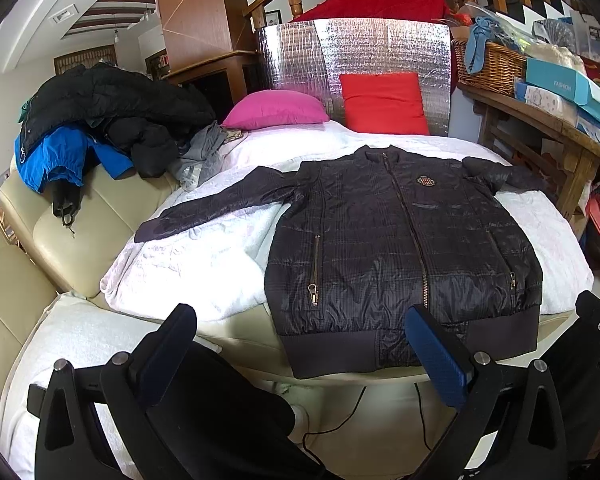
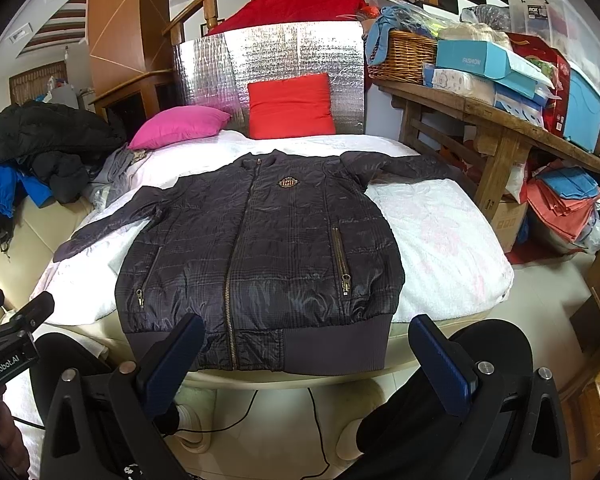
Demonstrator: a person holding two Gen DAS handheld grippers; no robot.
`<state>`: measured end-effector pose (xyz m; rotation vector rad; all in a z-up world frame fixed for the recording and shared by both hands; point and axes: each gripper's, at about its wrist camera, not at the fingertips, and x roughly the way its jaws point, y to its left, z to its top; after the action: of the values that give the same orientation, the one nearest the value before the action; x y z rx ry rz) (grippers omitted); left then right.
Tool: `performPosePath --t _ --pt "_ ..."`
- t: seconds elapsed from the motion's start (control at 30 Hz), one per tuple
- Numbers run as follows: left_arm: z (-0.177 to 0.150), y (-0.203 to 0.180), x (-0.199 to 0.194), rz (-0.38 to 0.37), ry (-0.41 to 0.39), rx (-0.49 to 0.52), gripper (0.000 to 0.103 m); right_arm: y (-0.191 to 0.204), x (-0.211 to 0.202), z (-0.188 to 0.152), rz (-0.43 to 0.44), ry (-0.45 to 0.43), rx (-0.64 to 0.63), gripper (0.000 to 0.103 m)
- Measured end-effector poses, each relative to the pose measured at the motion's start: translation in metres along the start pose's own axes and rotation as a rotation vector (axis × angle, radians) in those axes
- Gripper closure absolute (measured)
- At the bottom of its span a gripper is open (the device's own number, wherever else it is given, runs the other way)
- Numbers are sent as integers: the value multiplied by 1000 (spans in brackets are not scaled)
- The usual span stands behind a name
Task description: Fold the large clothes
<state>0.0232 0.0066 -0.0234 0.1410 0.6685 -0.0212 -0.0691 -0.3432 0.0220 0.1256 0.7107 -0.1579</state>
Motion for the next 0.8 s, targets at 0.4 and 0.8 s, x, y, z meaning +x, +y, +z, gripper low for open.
performPosePath --t 0.4,0.8 --pt "-1 1 1 2 0 -2 0 2 1 2 0 3 -7 0" --pt "0 0 6 8 9 -2 0 4 6 3 5 11 -10 0"
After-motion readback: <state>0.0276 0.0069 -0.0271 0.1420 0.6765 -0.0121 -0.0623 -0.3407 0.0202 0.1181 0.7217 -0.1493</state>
